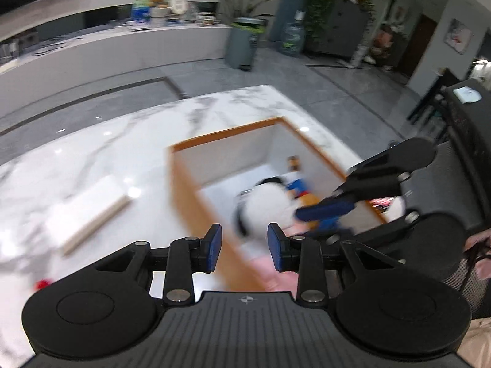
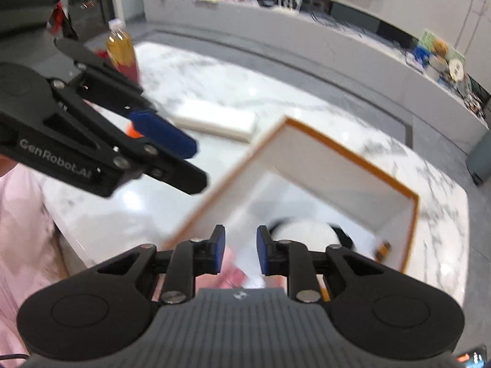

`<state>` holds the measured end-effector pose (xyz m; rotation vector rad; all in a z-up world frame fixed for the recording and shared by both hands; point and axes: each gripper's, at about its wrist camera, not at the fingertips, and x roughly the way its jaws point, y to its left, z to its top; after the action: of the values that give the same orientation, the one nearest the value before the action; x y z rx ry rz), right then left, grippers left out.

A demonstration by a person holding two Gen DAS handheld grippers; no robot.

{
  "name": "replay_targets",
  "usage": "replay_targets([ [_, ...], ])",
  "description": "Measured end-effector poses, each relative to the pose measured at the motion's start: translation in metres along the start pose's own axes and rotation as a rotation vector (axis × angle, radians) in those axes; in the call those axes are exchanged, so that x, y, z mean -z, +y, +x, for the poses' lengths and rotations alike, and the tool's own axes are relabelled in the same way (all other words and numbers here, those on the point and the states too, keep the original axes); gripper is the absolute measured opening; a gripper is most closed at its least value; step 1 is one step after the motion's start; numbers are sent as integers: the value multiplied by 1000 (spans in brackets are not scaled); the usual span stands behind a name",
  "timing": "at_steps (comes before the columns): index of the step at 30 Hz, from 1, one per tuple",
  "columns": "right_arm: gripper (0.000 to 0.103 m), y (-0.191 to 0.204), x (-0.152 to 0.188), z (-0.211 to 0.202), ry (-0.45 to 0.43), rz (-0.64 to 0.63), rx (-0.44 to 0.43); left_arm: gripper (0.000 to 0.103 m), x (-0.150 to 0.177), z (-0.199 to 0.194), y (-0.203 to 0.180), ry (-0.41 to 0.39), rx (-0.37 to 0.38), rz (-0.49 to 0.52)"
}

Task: Organize objects
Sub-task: 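Move the left tool to the orange crocheted ball while the right tool approaches the white box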

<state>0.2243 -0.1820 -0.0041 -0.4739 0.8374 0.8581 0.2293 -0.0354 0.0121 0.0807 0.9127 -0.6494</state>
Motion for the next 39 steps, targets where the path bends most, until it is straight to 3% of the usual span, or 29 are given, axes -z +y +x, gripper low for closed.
replay_targets([
  [6,34,36,-28,16,-40,-68,-54,39,22,-23,72,41,-189,-155],
  [11,34,52,-46,46,-29,-91,-82,43,44,-22,126,37,-238,-281],
  [13,35,59,-54,56,-26,-103,-88,49,52,-17,140,34,-248,-312],
  [18,36,69,-69,84,-11,-148,-98,50,69,0,168,54,-269,-381],
  [22,37,73,-80,109,1,-206,-109,59,80,12,186,65,-267,-436],
  [25,41,75,-88,129,17,-257,-113,60,83,24,196,81,-272,-470],
  [35,49,80,-115,185,90,-497,-108,59,86,47,204,144,-273,-450],
  [39,54,79,-126,207,114,-598,-105,48,86,50,206,161,-272,-427],
])
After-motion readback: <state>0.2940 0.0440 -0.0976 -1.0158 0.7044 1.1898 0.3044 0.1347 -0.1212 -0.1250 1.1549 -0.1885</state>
